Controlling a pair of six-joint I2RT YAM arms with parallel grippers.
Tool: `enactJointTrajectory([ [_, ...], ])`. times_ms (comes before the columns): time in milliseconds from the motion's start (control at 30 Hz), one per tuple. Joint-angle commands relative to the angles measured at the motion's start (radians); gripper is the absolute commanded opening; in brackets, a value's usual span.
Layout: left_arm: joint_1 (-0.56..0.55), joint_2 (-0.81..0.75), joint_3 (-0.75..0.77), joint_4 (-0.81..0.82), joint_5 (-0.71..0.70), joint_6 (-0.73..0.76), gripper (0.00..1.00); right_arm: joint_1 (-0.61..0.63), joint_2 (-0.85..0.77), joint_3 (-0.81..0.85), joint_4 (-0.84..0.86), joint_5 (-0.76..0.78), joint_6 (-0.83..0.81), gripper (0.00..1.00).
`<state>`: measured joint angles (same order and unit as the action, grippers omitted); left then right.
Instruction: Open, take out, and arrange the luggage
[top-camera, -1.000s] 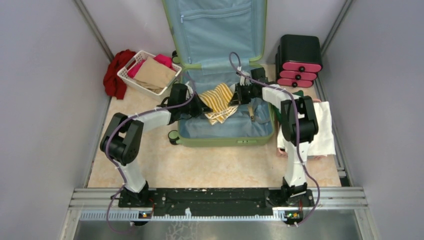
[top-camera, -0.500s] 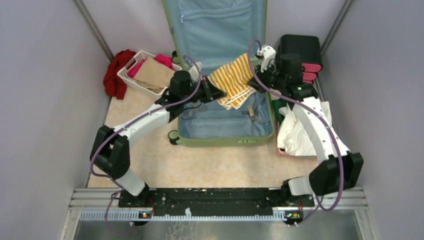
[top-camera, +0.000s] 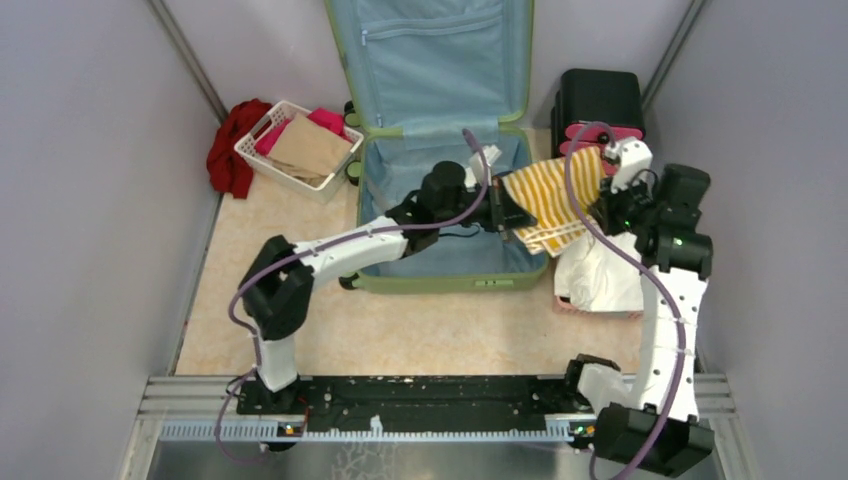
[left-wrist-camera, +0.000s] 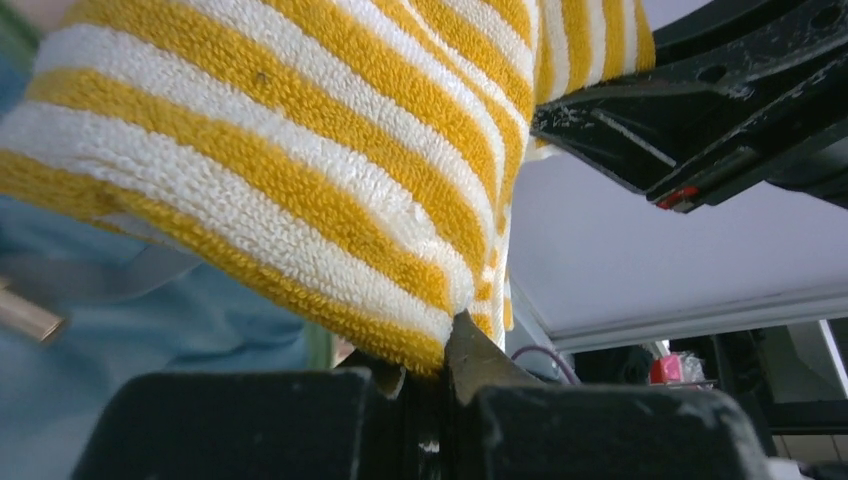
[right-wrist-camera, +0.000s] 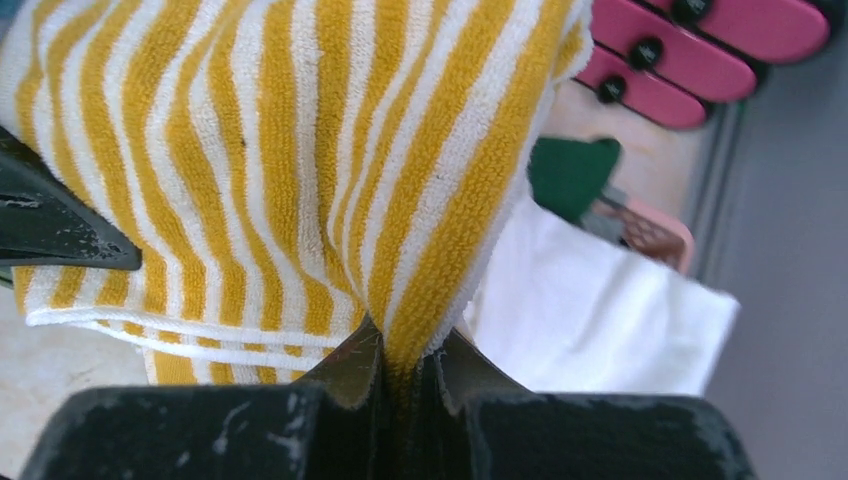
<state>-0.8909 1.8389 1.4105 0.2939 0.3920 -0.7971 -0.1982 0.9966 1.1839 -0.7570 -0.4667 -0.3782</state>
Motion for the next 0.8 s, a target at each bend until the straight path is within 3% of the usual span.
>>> enactJointTrajectory([
  [0,-0.069,0.138,0.148,0.040,0.026,-0.027,0.00,-0.236,-0.020,0.001,-0.064,-0.056,-0.180,0.00],
  [200,-0.135,0.366,0.334,0.067,0.069,-0.113,0.00,-0.529,0.060,-0.031,-0.169,-0.133,-0.394,0.00],
  [467,-0.184,0.534,0.434,0.049,0.074,-0.172,0.01,-0.682,0.110,-0.172,-0.125,-0.029,-0.538,0.00],
  [700,-0.183,0.618,0.502,-0.051,0.035,-0.147,0.20,-0.700,0.150,-0.320,0.030,0.085,-0.543,0.00],
  [767,-0.182,0.623,0.501,-0.057,0.037,-0.143,0.29,-0.707,0.188,-0.316,0.017,0.072,-0.553,0.10],
])
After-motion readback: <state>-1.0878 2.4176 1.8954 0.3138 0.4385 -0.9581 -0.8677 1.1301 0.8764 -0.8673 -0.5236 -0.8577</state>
